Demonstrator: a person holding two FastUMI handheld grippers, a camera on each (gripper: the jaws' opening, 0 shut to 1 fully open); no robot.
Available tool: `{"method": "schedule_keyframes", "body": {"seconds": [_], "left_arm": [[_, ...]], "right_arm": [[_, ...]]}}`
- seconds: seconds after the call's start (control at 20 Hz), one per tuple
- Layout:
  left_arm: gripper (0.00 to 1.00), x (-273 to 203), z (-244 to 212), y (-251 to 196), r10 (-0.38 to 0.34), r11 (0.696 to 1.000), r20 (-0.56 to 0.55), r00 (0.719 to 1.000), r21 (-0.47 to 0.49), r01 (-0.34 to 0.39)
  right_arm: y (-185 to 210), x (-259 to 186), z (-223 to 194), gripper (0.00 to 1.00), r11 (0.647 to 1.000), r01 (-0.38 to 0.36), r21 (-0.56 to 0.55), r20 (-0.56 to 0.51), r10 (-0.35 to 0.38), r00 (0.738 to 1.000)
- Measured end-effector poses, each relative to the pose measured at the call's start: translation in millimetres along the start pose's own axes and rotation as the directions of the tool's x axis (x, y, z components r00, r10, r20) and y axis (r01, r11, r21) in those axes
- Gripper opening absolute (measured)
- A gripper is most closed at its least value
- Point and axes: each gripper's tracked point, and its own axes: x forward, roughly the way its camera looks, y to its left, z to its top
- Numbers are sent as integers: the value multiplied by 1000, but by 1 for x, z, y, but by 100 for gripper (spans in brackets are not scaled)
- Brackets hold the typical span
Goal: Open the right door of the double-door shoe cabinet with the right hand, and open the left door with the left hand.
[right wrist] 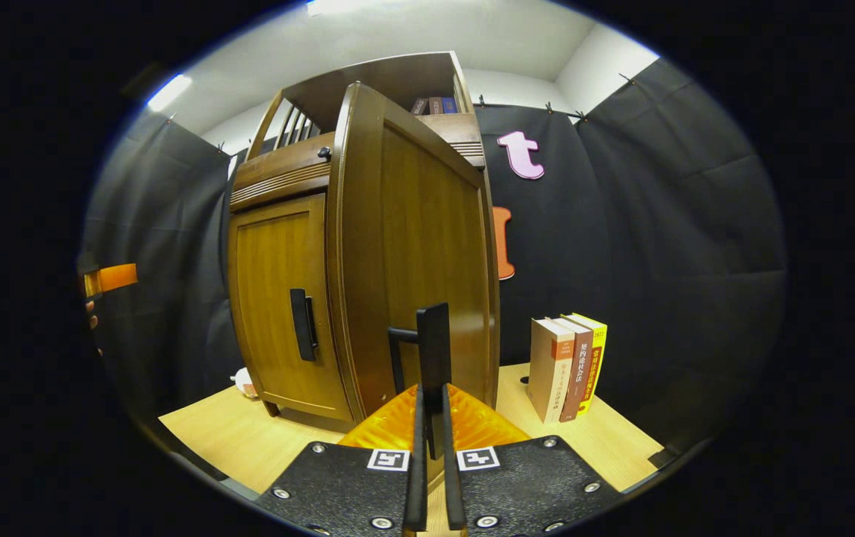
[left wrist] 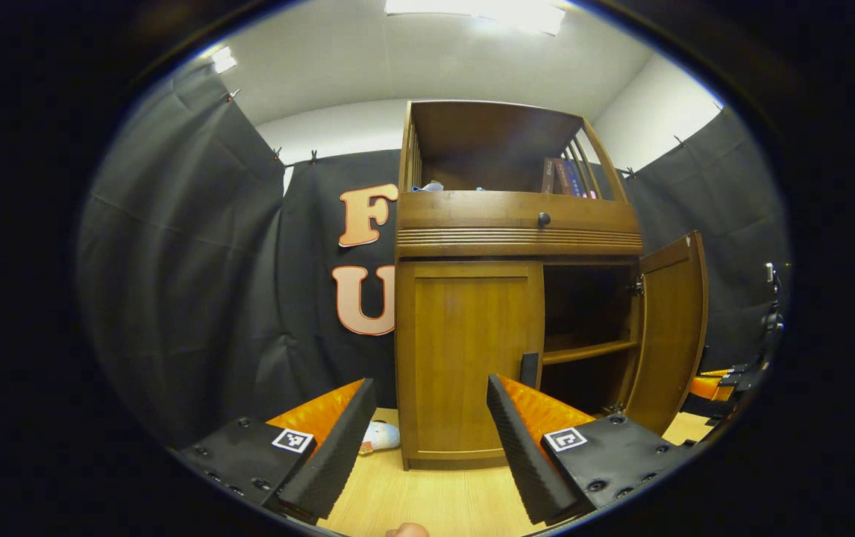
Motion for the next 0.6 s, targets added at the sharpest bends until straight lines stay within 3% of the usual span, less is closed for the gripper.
{"method": "schedule_keyframes", "body": {"seconds": [0.6], "left_arm": [[96,20,-11,-42,-66,997,-29,997,-26,66]], "right_arm": [[-70,-14,-2,8,998,7,58,-41,-4,999]]}}
